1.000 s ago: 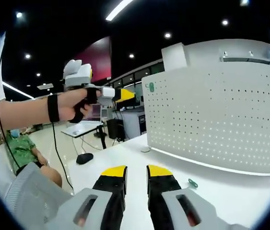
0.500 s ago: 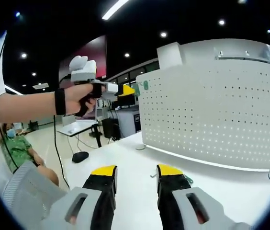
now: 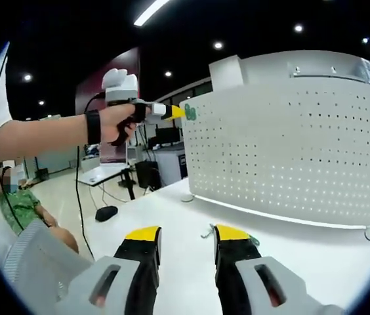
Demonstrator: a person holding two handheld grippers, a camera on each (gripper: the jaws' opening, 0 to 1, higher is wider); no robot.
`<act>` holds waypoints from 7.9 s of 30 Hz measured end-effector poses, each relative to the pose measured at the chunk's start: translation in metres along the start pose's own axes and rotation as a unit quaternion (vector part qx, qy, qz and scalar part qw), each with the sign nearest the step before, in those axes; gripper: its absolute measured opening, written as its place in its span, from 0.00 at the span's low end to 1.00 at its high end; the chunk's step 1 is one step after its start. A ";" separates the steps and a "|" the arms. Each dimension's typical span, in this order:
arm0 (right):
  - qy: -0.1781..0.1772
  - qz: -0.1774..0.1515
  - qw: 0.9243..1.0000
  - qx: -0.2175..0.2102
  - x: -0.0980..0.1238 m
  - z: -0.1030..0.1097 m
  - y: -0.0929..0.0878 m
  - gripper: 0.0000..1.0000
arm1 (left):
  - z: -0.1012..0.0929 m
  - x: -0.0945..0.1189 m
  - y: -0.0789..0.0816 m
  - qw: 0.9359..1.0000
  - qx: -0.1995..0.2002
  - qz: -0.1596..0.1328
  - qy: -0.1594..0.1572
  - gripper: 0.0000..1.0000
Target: Insert the hook assembly into the mounting plate slot until the hook locks in place.
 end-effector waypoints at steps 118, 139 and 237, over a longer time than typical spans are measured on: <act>-0.008 0.037 0.999 -0.009 -0.003 -0.007 -0.010 0.32 | 0.030 -0.071 0.043 0.999 -0.043 0.006 0.012 0.19; -0.012 0.042 0.999 0.003 0.002 -0.009 -0.008 0.32 | 0.016 -0.042 0.013 0.999 -0.048 0.013 -0.017 0.26; -0.002 0.097 0.992 0.078 -0.045 0.005 0.017 0.31 | -0.036 0.112 -0.132 0.984 -0.020 0.050 -0.169 0.54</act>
Point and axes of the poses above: the point that each gripper's makers call its tool centre point, and the gripper's own axes: x roughly backward along the fingers, z roughly to its left, y roughly out of its top, the point moved 3 cm from there along x, roughly backward along the fingers, and after that the axes turned 14 degrees about z, right-handed, at the moved point
